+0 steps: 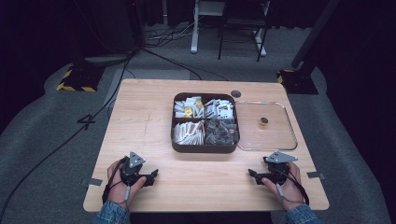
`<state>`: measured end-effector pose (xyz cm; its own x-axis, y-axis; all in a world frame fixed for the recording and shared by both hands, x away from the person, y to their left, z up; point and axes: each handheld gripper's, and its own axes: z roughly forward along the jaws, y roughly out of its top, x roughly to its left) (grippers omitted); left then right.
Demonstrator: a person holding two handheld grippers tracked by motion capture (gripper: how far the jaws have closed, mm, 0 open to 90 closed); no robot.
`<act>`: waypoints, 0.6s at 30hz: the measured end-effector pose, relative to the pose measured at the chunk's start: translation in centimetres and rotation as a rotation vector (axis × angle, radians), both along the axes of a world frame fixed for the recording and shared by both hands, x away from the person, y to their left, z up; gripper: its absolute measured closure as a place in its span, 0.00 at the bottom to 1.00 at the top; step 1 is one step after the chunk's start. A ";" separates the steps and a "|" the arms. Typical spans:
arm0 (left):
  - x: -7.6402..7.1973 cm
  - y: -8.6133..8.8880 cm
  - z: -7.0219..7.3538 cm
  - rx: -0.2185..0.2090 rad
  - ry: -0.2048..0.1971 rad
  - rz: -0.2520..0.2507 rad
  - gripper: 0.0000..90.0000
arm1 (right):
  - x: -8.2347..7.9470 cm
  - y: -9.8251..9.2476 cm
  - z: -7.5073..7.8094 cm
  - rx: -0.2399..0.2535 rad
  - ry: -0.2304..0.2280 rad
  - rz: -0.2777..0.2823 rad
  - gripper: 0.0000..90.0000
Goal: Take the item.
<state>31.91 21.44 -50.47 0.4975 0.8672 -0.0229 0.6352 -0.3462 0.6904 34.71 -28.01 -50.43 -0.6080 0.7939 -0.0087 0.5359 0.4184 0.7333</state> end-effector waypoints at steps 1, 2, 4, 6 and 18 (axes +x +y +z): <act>0.0 0.0 0.0 -0.003 0.000 0.003 0.15 | 0.0 0.0 0.0 0.001 0.000 0.000 0.16; 0.0 0.0 0.0 -0.003 0.000 0.003 0.15 | 0.0 0.0 0.0 0.001 0.000 0.000 0.16; 0.0 0.0 0.0 -0.005 0.002 0.003 0.15 | 0.0 0.0 0.0 -0.002 0.000 -0.001 0.16; 0.0 0.0 0.0 -0.005 0.002 0.003 0.15 | 0.0 0.0 0.0 -0.001 0.001 -0.002 0.15; 0.0 0.0 0.0 -0.003 0.000 0.002 0.14 | 0.2 -0.1 0.0 0.002 -0.004 0.032 0.18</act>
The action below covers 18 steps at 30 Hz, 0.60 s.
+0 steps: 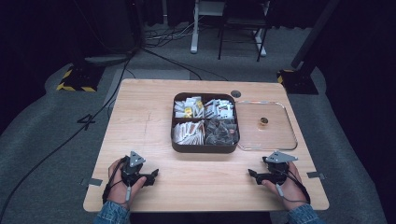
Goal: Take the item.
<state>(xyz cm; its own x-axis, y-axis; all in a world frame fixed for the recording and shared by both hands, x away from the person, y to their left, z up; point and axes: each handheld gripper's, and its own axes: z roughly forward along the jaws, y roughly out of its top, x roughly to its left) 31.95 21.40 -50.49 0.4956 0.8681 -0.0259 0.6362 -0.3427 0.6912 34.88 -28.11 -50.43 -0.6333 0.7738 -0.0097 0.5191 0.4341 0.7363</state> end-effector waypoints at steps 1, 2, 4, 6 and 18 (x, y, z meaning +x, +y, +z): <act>0.0 0.0 0.0 0.000 0.002 -0.001 0.14 | 0.0 0.0 0.0 -0.001 0.000 0.002 0.18; 0.0 0.0 0.0 -0.001 0.003 -0.001 0.14 | 0.0 0.0 0.0 -0.002 0.000 0.003 0.18; 0.0 0.0 0.0 -0.002 0.002 0.000 0.14 | 0.0 0.0 0.0 -0.002 -0.001 0.004 0.18; 0.0 0.0 0.0 0.000 0.002 -0.001 0.14 | 0.1 0.1 0.0 0.004 0.004 0.015 0.19; 0.0 0.0 0.0 0.003 0.004 -0.007 0.14 | -0.2 1.1 2.3 0.011 0.036 0.058 0.31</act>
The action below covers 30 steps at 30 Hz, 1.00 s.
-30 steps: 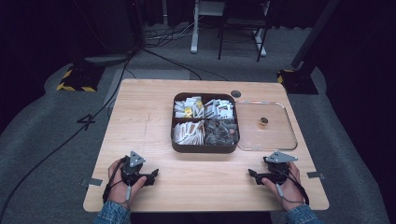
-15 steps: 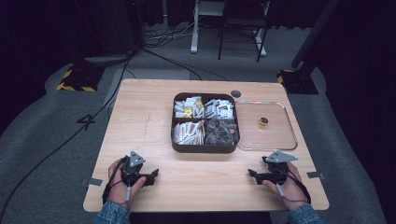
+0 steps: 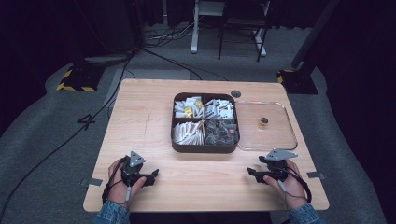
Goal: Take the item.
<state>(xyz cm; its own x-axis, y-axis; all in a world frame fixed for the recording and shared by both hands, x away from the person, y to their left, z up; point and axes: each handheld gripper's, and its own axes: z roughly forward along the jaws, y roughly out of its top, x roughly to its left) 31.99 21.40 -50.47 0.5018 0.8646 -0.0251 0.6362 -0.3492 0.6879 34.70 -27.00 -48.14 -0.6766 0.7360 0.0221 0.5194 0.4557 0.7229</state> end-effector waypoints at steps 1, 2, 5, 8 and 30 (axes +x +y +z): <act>0.0 0.0 0.0 0.000 0.000 -0.001 0.13 | 0.0 0.2 0.3 0.001 0.006 0.008 0.31; 0.0 0.0 0.0 0.000 0.000 -0.001 0.13 | 0.0 0.4 0.5 0.006 0.000 0.012 0.31; 0.0 0.0 0.0 0.000 0.000 -0.002 0.13 | 0.1 1.0 1.4 0.018 -0.017 0.023 0.33; 0.0 0.0 0.0 0.001 0.000 -0.002 0.13 | 0.2 1.3 2.2 0.029 -0.029 0.021 0.35; 0.6 0.1 0.0 0.001 -0.001 -0.007 0.13 | 6.2 4.6 7.8 0.166 -0.070 0.010 0.44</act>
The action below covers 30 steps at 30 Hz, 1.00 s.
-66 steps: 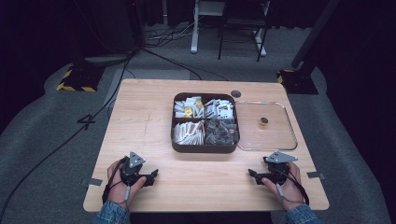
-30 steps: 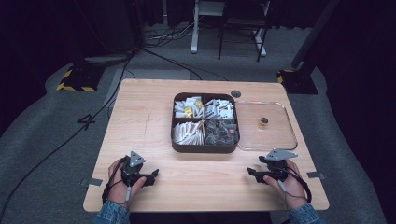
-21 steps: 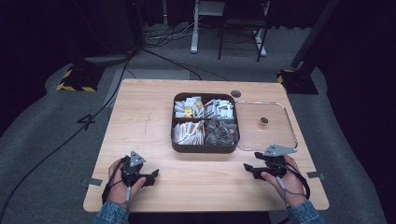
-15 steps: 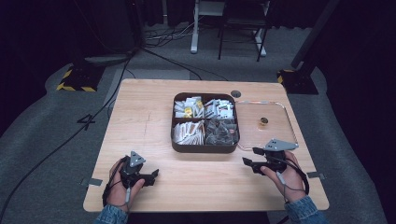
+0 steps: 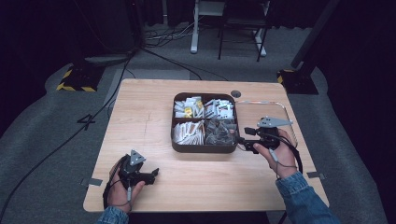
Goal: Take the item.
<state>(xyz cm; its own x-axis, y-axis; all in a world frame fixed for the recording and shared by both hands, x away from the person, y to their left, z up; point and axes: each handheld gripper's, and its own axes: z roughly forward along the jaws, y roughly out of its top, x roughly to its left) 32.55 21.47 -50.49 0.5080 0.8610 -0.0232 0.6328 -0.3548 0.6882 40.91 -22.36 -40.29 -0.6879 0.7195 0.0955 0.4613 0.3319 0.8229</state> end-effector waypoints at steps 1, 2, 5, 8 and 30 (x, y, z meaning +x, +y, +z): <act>0.0 0.0 0.0 -0.001 -0.001 0.001 0.13 | 0.3 0.3 0.1 0.001 -0.005 0.004 0.44; 0.1 0.0 0.0 -0.001 0.001 0.000 0.13 | 0.7 0.5 0.3 0.004 -0.009 0.007 0.44; 0.1 0.0 0.0 -0.003 0.002 0.002 0.13 | 1.3 1.1 0.4 0.021 -0.007 0.002 0.43; 0.2 0.0 0.0 -0.001 0.003 0.001 0.13 | 2.8 1.9 0.6 0.049 0.006 0.011 0.43; 0.3 0.0 0.0 -0.006 0.001 0.007 0.13 | 12.8 7.5 0.1 0.000 0.120 -0.048 0.45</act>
